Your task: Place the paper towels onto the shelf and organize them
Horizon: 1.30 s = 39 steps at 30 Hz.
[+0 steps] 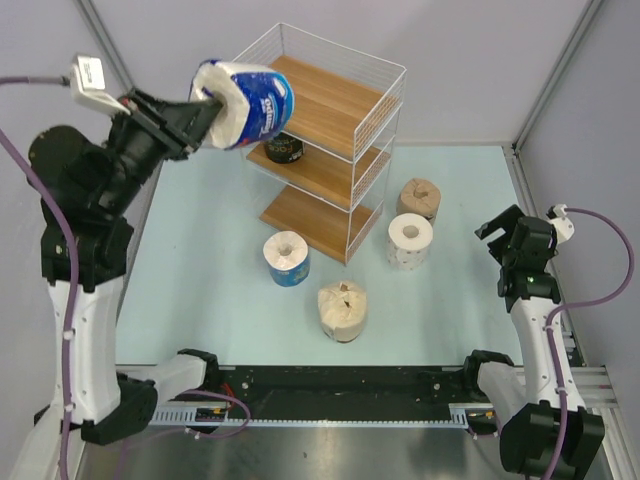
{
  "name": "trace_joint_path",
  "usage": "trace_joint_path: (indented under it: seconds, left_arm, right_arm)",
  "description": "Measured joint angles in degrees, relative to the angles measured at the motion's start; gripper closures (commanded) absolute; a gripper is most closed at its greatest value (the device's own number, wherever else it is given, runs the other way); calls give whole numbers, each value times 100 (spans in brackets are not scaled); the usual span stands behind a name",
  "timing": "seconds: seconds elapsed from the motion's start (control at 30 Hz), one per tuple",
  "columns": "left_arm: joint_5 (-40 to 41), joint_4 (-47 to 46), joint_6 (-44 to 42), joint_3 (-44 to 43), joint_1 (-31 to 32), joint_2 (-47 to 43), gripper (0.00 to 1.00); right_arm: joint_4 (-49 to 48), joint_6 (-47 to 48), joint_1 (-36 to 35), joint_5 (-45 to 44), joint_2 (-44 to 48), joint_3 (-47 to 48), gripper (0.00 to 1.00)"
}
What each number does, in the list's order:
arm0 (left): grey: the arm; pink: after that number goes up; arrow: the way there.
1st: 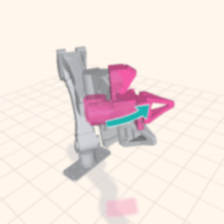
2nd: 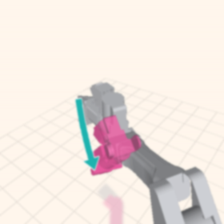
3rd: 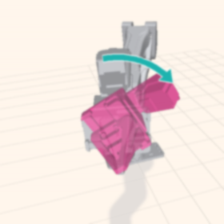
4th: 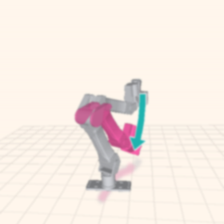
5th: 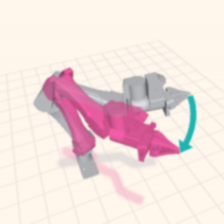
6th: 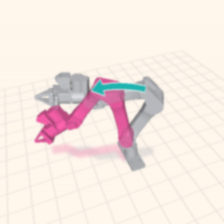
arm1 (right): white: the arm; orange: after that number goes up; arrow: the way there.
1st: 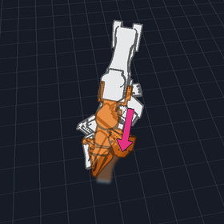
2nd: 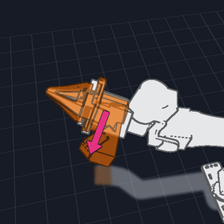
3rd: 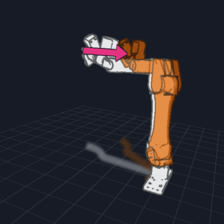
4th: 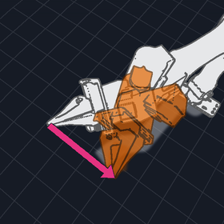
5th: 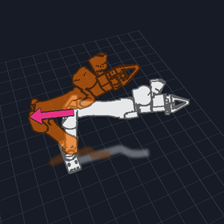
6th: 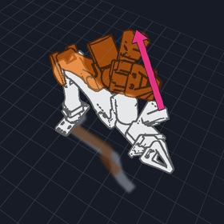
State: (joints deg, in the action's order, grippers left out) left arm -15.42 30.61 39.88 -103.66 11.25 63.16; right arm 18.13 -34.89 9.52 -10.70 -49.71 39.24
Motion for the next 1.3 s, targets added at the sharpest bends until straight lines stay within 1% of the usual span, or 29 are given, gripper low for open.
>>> trace_joint_path:
  seconds: [0.1, 0.27, 0.4, 0.53, 0.67, 1.3]
  left_arm:
    - [-59, 7, -162, -1001, 2, 710, 68]
    - [-20, 66, -420, -2048, -7, 1829, 68]
    - [22, 177, -542, -2540, -20, 2680, 68]
    - [42, 369, -601, -2632, -66, 3198, 67]
    - [63, 442, -603, -2632, -127, 3357, 67]
    - [50, 420, -697, -2588, -142, 3281, 66]
  right_arm:
    - [79, -2, 9, 13, 133, 0, 1]
    - [151, -2, 11, 63, 369, 0, 1]
    - [199, 0, 26, 63, 466, 0, 1]
    - [286, 0, 48, 61, 507, 0, 1]
    - [341, 2, 70, 63, 511, 0, 1]
    - [396, 2, 85, 66, 498, 0, 1]
